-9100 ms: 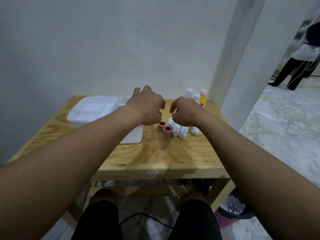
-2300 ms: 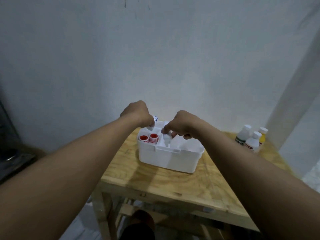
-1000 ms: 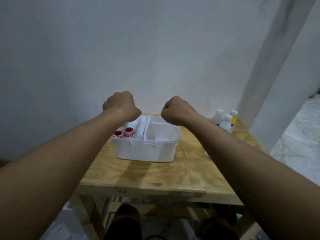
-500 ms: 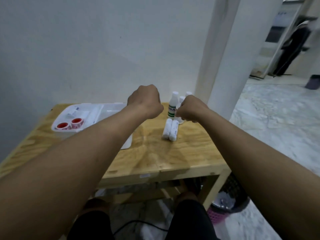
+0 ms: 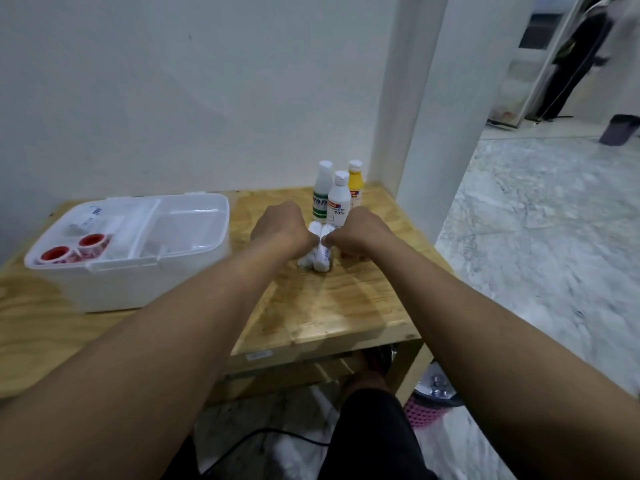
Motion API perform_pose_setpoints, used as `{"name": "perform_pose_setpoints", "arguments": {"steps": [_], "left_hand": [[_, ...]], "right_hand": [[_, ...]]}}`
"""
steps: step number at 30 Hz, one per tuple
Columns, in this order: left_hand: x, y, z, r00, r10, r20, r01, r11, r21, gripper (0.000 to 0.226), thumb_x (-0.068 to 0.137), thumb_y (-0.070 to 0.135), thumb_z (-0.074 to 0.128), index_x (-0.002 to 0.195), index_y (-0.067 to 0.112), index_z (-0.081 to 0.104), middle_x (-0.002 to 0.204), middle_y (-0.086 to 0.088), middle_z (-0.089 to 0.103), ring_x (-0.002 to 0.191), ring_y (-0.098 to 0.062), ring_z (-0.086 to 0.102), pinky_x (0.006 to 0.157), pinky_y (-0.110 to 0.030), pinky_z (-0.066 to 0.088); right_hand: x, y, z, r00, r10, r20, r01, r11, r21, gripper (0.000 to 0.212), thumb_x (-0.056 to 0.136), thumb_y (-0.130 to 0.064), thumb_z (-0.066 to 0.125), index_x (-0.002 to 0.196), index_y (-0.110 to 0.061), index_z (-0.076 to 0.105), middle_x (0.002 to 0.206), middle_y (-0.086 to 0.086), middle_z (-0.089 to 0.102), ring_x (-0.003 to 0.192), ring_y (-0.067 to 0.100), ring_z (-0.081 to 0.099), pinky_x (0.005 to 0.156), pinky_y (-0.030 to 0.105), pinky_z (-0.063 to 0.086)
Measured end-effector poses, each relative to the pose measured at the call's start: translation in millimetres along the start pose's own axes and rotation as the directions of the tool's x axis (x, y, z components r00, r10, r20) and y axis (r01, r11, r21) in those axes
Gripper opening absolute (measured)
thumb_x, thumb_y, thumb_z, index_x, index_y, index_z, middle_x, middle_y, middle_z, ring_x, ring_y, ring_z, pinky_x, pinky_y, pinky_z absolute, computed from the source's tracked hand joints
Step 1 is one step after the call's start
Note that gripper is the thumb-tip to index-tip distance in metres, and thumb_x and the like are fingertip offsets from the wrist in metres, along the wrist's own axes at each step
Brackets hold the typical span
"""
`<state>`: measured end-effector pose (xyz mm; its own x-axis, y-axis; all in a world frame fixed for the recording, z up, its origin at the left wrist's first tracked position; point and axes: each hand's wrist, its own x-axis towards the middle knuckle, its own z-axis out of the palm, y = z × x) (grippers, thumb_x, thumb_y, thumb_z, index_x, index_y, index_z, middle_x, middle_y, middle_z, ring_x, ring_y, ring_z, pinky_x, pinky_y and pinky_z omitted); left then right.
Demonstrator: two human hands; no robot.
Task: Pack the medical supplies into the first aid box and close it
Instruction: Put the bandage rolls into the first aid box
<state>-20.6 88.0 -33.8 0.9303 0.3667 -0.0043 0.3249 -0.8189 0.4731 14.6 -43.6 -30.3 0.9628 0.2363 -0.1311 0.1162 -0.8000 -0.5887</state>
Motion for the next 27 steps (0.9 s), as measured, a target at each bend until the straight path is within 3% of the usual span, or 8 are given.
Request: {"name": "perform_pose_setpoints", "arguments": {"steps": [3, 7, 12, 14, 17, 20, 27], "left_hand": [[0, 3, 1, 0.999, -0.039, 0.006, 0.038, 0.999, 0.027, 0.031, 0.082, 0.033, 0.075, 0.074, 0.01, 0.056, 0.076, -0.006, 0.059, 0.066, -0.023, 0.056, 0.048, -0.029, 0.032], [0, 6, -4, 0.996, -0.086, 0.033, 0.084, 0.995, 0.061, 0.029, 0.084, 0.024, 0.074, 0.074, 0.012, 0.05, 0.077, -0.005, 0.055, 0.063, -0.019, 0.051, 0.047, -0.029, 0.032], [-5, 3, -11, 0.992, -0.119, 0.043, 0.116, 0.991, 0.062, 0.027, 0.087, 0.021, 0.067, 0.074, 0.012, 0.046, 0.081, -0.006, 0.054, 0.065, -0.02, 0.051, 0.048, -0.03, 0.033], [-9, 2, -15, 0.991, -0.126, 0.038, 0.124, 0.991, 0.055, 0.026, 0.089, 0.019, 0.064, 0.073, 0.011, 0.045, 0.081, -0.006, 0.053, 0.068, -0.021, 0.052, 0.048, -0.03, 0.033], [-15, 4, -24, 0.992, -0.12, 0.028, 0.119, 0.992, 0.031, 0.024, 0.091, 0.017, 0.059, 0.073, 0.011, 0.044, 0.081, -0.006, 0.051, 0.078, -0.024, 0.061, 0.049, -0.029, 0.033], [-23, 9, -36, 0.994, -0.104, 0.018, 0.103, 0.995, 0.011, 0.027, 0.095, 0.024, 0.053, 0.074, 0.01, 0.046, 0.078, -0.006, 0.052, 0.069, -0.022, 0.055, 0.052, -0.03, 0.036], [-38, 18, -81, 0.995, -0.09, -0.048, 0.088, 0.995, -0.037, 0.03, 0.089, 0.026, 0.055, 0.065, 0.009, 0.049, 0.072, -0.007, 0.057, 0.058, -0.021, 0.053, 0.052, -0.028, 0.04]], "right_hand": [[2, -3, -1, 0.999, 0.04, 0.014, -0.04, 0.999, 0.01, 0.027, 0.081, -0.022, 0.066, 0.107, -0.012, 0.066, 0.084, 0.007, 0.07, 0.065, 0.02, 0.067, 0.056, 0.029, 0.052], [1, -8, -2, 0.996, 0.081, 0.044, -0.082, 0.997, 0.012, 0.024, 0.081, -0.015, 0.064, 0.104, -0.009, 0.065, 0.081, 0.009, 0.07, 0.062, 0.022, 0.065, 0.051, 0.026, 0.047], [1, -13, 3, 0.993, 0.103, 0.057, -0.105, 0.994, 0.036, 0.017, 0.082, -0.016, 0.066, 0.097, -0.007, 0.063, 0.098, 0.015, 0.074, 0.089, 0.028, 0.074, 0.071, 0.034, 0.056], [-2, -15, 4, 0.993, 0.095, 0.072, -0.098, 0.995, 0.03, 0.017, 0.084, -0.018, 0.068, 0.093, -0.005, 0.061, 0.099, 0.016, 0.073, 0.092, 0.03, 0.074, 0.071, 0.035, 0.055], [-9, -17, 1, 0.993, 0.088, 0.085, -0.091, 0.995, 0.03, 0.016, 0.084, -0.017, 0.07, 0.093, -0.007, 0.061, 0.085, 0.012, 0.069, 0.075, 0.026, 0.069, 0.063, 0.032, 0.053], [-18, -19, -7, 0.995, 0.068, 0.075, -0.072, 0.996, 0.051, 0.015, 0.08, -0.012, 0.071, 0.091, -0.008, 0.061, 0.077, 0.01, 0.065, 0.062, 0.022, 0.059, 0.05, 0.026, 0.044], [-43, -39, -37, 0.999, -0.029, 0.029, 0.025, 0.992, 0.127, 0.017, 0.073, -0.011, 0.072, 0.079, -0.011, 0.056, 0.069, 0.008, 0.06, 0.051, 0.019, 0.047, 0.047, 0.023, 0.033]]}}
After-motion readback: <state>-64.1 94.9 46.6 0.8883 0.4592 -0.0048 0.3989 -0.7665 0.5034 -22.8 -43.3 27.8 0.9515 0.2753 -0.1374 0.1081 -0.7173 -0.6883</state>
